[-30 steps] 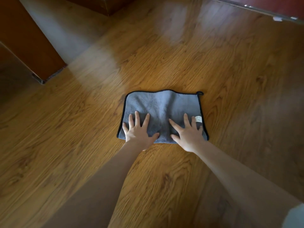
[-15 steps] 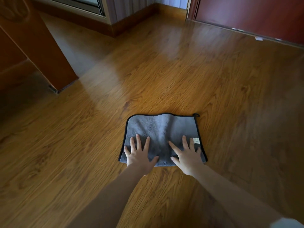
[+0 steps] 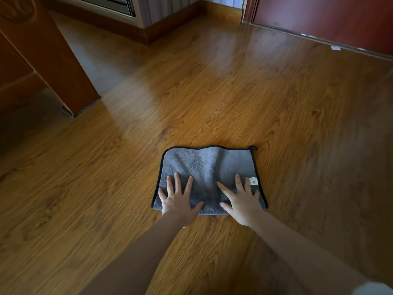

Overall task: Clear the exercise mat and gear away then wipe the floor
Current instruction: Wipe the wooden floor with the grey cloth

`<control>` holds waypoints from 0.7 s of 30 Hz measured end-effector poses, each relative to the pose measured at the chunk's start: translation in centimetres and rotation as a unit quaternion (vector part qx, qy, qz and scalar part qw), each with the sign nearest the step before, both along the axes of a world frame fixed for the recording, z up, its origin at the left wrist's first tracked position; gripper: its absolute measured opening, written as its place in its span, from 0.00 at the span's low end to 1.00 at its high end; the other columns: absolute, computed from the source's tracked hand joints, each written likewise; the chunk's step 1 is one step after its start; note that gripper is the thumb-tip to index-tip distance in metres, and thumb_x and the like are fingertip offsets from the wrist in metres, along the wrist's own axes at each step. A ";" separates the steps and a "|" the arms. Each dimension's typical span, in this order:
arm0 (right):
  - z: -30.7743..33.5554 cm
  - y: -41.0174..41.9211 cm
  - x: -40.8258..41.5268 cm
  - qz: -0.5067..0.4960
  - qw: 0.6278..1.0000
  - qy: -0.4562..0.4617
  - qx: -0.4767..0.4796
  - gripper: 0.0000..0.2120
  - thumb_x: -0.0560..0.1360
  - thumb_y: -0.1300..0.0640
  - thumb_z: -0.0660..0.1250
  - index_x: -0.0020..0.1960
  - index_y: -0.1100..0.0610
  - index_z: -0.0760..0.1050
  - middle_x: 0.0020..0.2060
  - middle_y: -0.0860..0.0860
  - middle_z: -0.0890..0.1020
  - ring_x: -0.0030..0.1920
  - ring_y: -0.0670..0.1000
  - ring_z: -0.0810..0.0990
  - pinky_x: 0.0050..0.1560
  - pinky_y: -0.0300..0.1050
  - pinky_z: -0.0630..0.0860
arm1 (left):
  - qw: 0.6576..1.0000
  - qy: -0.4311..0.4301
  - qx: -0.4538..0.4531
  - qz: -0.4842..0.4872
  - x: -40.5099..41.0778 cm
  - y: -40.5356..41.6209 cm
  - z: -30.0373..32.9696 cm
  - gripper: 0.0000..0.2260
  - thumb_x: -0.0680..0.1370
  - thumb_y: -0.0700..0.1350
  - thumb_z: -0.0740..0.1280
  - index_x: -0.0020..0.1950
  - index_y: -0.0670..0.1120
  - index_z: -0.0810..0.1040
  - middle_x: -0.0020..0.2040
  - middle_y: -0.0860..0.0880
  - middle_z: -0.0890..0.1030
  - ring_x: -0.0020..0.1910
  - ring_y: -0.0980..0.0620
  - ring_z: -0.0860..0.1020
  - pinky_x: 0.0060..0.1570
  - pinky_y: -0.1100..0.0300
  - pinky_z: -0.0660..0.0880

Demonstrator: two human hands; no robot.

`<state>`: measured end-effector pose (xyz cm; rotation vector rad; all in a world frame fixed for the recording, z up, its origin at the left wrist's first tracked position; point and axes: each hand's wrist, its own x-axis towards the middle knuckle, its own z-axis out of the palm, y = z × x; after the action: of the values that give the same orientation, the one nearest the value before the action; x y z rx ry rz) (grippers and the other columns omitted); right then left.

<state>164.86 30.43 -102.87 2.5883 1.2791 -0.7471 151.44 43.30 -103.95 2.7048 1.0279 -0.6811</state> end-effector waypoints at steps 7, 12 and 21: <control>0.0 1.9 1.5 -0.002 1.000 0.004 -0.002 0.29 0.79 0.40 0.53 0.75 0.37 0.42 0.76 0.57 0.38 0.74 0.64 0.38 0.69 0.68 0.50 | 1.000 -0.005 0.011 -0.001 1.6 1.6 -0.4 0.36 0.75 0.69 0.45 0.74 0.54 0.31 0.75 0.41 0.32 0.74 0.38 0.35 0.70 0.36 0.45; -0.1 3.8 3.0 -0.009 1.000 0.011 -0.006 0.29 0.79 0.41 0.53 0.74 0.36 0.42 0.75 0.57 0.37 0.74 0.64 0.37 0.70 0.69 0.49 | 1.000 -0.009 -0.001 0.012 3.4 3.1 -0.9 0.37 0.74 0.70 0.45 0.74 0.54 0.30 0.74 0.42 0.29 0.73 0.39 0.32 0.70 0.36 0.42; -0.6 8.8 7.8 -0.018 1.000 0.002 0.003 0.28 0.79 0.40 0.52 0.74 0.36 0.41 0.75 0.56 0.37 0.74 0.64 0.37 0.70 0.70 0.47 | 0.997 -0.053 0.036 0.035 8.6 7.3 -1.2 0.37 0.75 0.69 0.48 0.75 0.55 0.35 0.76 0.43 0.36 0.75 0.39 0.38 0.70 0.37 0.45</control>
<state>172.69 39.28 -103.50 2.6226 1.2422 -0.7569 159.99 50.62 -105.16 2.7163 1.1355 -0.4923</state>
